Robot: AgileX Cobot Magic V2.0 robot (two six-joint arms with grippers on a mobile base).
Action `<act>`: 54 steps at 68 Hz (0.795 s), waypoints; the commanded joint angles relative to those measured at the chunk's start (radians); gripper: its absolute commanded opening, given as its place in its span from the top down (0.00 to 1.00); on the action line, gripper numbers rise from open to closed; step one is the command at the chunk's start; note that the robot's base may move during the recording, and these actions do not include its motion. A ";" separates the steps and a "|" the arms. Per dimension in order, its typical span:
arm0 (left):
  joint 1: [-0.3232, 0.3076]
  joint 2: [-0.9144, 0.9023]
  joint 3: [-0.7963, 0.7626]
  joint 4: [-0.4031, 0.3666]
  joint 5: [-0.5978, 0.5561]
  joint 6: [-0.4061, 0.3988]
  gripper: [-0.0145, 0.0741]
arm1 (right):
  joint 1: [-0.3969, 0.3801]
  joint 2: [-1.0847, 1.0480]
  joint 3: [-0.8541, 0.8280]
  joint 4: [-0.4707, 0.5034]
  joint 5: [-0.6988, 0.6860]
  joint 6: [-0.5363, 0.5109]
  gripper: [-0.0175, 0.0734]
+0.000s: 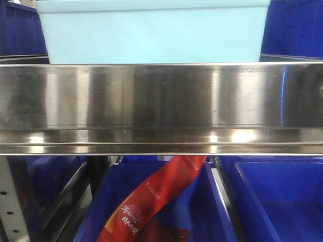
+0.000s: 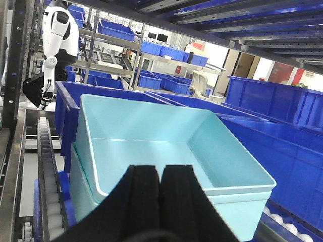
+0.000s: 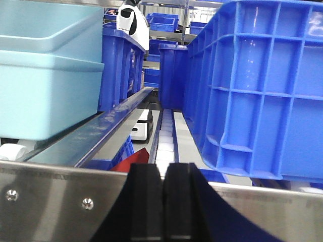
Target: Move two blue bins to right shelf middle
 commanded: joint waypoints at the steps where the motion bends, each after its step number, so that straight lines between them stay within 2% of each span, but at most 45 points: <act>1: -0.006 -0.005 0.001 0.003 -0.018 -0.002 0.95 | -0.006 -0.003 0.000 0.005 -0.016 0.005 0.99; 45: -0.006 -0.005 0.001 0.003 -0.011 -0.002 0.95 | -0.006 -0.003 0.000 0.005 -0.016 0.005 0.99; 54: -0.004 -0.040 0.058 -0.002 -0.001 0.006 0.95 | -0.006 -0.003 0.000 0.005 -0.016 0.005 0.99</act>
